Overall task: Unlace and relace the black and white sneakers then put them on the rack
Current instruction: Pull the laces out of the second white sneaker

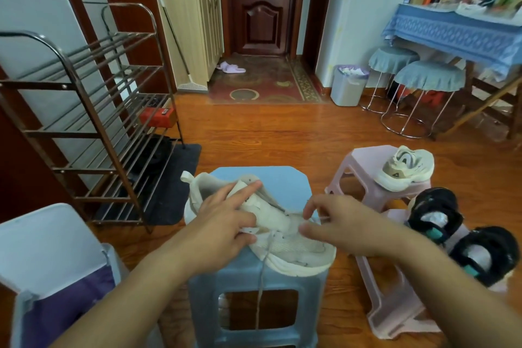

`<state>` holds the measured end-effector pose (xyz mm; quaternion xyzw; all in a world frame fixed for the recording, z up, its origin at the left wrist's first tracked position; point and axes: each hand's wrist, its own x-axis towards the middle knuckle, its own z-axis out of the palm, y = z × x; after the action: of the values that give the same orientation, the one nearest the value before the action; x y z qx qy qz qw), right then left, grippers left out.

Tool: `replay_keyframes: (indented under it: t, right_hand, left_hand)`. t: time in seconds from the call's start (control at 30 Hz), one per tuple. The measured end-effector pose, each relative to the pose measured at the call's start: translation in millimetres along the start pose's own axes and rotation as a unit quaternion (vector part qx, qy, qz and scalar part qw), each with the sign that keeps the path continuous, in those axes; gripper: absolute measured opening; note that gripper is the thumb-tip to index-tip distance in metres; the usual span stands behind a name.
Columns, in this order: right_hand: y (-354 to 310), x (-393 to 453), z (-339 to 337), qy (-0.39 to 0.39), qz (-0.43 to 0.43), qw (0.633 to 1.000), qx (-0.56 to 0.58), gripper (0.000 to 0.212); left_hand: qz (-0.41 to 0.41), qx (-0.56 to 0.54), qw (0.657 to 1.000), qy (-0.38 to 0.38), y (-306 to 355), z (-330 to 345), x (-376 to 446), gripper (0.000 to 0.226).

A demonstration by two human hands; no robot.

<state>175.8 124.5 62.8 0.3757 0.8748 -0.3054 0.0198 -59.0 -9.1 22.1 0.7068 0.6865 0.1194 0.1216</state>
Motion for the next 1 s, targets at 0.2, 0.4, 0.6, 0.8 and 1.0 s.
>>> replay_keyframes:
  t: [0.2,0.4,0.6,0.8,1.0]
  right_hand:
    - [-12,14,21,0.030,0.022,0.978,-0.203,0.081]
    - [-8,12,26,0.046,0.031,0.978,-0.200,0.067]
    - [1,9,19,0.015,0.115,0.981,-0.159,0.050]
    - [-5,-2,6,0.047,0.060,0.990,-0.120,0.031]
    - [-29,11,27,0.137,-0.052,0.937,0.318,0.038]
  left_hand:
    - [0.005,0.011,1.000,-0.003,-1,2,1,0.020]
    - [0.011,0.003,1.000,0.005,0,1,-1,0.023]
    - [0.016,0.000,1.000,0.008,-2,1,-1,0.031]
    - [0.014,0.000,1.000,0.006,1,-1,0,0.036]
    - [-0.001,0.022,1.000,-0.005,3,-4,1,0.026]
